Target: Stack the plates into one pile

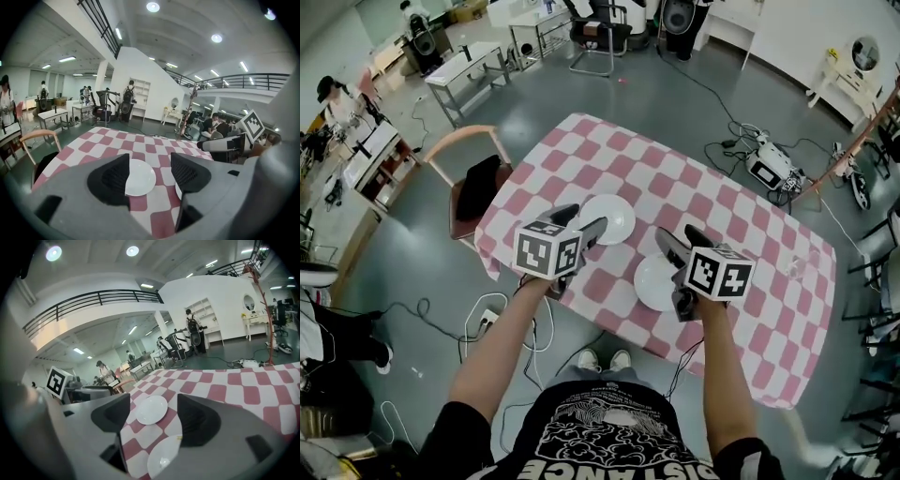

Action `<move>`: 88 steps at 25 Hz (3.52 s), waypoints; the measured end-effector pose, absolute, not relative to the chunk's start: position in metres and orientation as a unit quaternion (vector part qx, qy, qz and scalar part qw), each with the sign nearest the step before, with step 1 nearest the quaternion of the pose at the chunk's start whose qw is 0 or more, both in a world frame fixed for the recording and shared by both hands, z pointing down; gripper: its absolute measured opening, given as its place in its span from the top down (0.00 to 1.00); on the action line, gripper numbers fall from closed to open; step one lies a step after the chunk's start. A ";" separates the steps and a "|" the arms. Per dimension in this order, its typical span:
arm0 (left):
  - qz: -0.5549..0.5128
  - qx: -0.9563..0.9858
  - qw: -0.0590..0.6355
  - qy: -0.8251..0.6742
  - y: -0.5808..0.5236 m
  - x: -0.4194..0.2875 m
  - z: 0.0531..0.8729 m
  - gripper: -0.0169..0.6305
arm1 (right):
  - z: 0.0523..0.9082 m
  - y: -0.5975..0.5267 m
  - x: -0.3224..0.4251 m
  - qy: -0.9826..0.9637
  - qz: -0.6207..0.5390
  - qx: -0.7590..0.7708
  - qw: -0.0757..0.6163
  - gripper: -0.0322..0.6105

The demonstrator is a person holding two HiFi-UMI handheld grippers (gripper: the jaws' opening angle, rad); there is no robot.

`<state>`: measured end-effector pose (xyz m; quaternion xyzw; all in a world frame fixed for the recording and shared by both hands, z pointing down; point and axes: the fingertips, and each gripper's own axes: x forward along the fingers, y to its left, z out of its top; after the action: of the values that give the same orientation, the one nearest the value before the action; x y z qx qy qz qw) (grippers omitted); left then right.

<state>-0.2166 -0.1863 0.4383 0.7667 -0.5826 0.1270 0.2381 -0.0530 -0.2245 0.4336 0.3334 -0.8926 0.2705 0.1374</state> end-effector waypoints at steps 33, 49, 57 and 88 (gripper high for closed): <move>0.140 0.747 0.275 -0.589 -0.210 -0.268 0.477 0.54 | 0.491 -0.242 -0.102 -0.883 0.337 0.284 0.161 0.44; 0.210 0.809 0.337 -0.434 -0.259 -0.296 0.549 0.53 | 0.556 -0.254 -0.135 -0.809 0.421 0.371 0.175 0.44; 0.233 0.822 0.389 -0.346 -0.265 -0.290 0.583 0.52 | 0.578 -0.250 -0.147 -0.778 0.454 0.395 0.180 0.44; 0.246 0.795 0.503 -0.233 -0.271 -0.269 0.613 0.71 | 0.608 -0.242 -0.161 -0.706 0.543 0.407 0.204 0.55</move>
<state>-0.2691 -0.2707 0.6133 0.7951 -0.2329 0.2457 0.5032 -0.1611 -0.2421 0.6080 0.4068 -0.7058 0.5431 0.2036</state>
